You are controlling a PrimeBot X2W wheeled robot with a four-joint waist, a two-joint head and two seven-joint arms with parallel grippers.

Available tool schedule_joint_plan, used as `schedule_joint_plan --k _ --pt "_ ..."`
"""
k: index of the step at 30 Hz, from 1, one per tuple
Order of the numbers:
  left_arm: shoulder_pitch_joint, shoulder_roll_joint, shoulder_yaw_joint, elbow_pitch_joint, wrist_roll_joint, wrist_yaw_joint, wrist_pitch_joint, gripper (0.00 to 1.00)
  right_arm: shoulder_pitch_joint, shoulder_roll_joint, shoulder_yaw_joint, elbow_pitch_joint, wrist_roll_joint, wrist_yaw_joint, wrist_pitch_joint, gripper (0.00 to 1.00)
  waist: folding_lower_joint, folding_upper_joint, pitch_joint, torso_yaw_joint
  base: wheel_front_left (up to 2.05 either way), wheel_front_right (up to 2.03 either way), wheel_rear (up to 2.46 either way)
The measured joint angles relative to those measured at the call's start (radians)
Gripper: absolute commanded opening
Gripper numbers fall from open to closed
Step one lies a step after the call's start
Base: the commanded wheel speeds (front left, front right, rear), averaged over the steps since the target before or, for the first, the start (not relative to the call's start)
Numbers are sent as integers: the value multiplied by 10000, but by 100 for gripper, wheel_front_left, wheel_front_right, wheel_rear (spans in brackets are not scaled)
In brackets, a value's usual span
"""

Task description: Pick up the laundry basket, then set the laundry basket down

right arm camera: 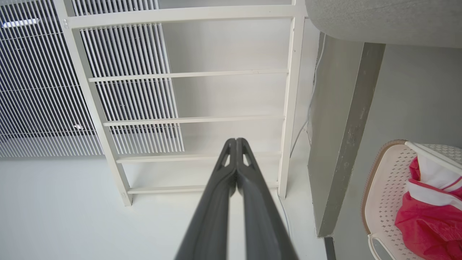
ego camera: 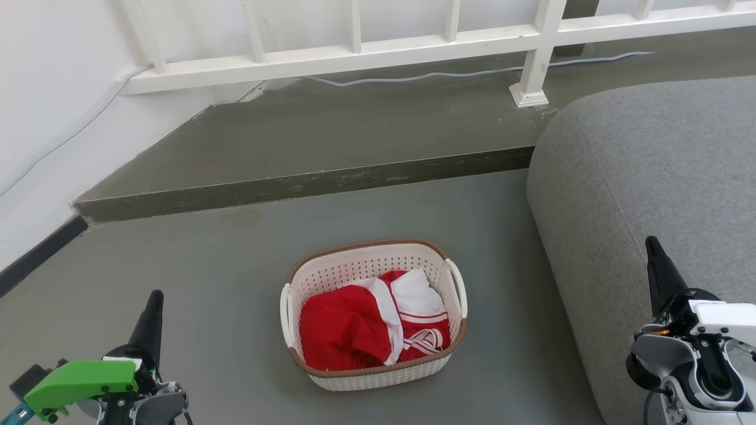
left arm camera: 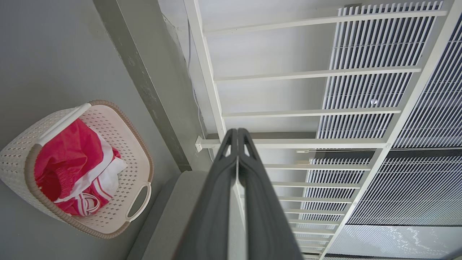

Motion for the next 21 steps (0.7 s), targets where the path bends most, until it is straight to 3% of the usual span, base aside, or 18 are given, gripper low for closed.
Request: schedule_joint_plan --k 21 --pt "-13 0 25 86 0 -8 2 0 -93 2 -27 98 -2 6 75 0 0 0 -4 0 0 0 0"
